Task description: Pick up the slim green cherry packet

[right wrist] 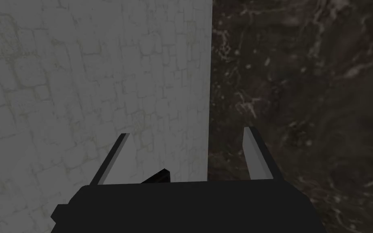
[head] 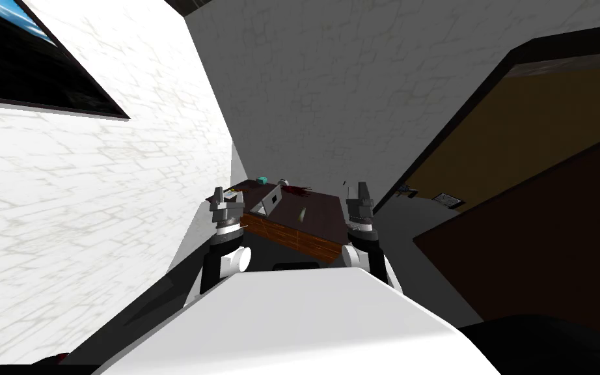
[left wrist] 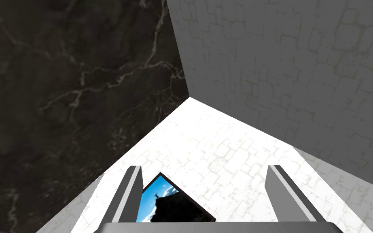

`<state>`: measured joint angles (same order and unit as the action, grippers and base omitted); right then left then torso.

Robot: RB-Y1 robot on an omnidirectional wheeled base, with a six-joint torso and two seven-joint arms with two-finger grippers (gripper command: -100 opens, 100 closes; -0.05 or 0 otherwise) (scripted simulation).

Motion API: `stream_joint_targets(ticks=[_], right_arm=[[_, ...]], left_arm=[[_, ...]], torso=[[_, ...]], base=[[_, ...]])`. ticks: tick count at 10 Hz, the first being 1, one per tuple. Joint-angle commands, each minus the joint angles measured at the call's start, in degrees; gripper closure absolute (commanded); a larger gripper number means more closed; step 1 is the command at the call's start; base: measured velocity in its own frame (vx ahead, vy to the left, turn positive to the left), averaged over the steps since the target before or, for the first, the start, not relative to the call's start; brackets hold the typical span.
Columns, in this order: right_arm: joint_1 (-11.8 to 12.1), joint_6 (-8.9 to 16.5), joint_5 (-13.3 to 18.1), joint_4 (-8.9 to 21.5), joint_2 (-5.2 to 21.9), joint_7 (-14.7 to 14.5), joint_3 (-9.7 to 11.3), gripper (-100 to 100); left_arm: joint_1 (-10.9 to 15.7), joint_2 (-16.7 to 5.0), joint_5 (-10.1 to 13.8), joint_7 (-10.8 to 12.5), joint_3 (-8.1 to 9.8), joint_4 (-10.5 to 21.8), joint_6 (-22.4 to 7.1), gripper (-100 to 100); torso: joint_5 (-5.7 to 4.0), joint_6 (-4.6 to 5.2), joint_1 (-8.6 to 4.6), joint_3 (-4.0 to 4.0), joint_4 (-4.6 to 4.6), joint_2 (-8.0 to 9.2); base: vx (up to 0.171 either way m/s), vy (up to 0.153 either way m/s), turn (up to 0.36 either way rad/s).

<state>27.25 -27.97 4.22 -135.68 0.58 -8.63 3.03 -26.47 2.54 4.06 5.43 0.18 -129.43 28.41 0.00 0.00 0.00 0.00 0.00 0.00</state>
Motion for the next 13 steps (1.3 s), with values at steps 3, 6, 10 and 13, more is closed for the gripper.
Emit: stream_joint_targets(ticks=[3, 6, 10, 13], right_arm=[[-0.8, -0.8, 2.9, 1.3, 4.6, 0.4, 0.3, -100], [-2.1, -2.1, 7.8, 3.7, 9.4, 0.9, 1.0, -100], [-3.6, -3.6, 14.4, 7.1, 14.7, 1.1, 2.2, -100], [-4.8, -4.7, 19.2, 10.0, 18.3, 1.1, 3.1, -100]], left_arm=[[0.0, 0.0, 0.0, 0.0, 0.00, 0.0, 0.0, 0], [0.0, 0.0, 0.0, 0.0, 0.00, 0.0, 0.0, 0], [0.0, 0.0, 0.0, 0.0, 0.00, 0.0, 0.0, 0], [0.0, 0.0, 0.0, 0.0, 0.00, 0.0, 0.0, 0]], torso=[[0.01, 0.00, 0.03, 0.04, 0.02, 0.08], [0.02, -0.01, 0.10, 0.09, 0.03, 0.16], [0.02, 0.01, 0.09, 0.08, 0.03, 0.13], [0.03, 0.00, 0.10, 0.06, 0.02, 0.09]], base=[[-0.022, 0.013, 0.021], [-0.044, 0.029, 0.048], [-0.037, 0.029, 0.065], [-0.027, 0.032, 0.095]])
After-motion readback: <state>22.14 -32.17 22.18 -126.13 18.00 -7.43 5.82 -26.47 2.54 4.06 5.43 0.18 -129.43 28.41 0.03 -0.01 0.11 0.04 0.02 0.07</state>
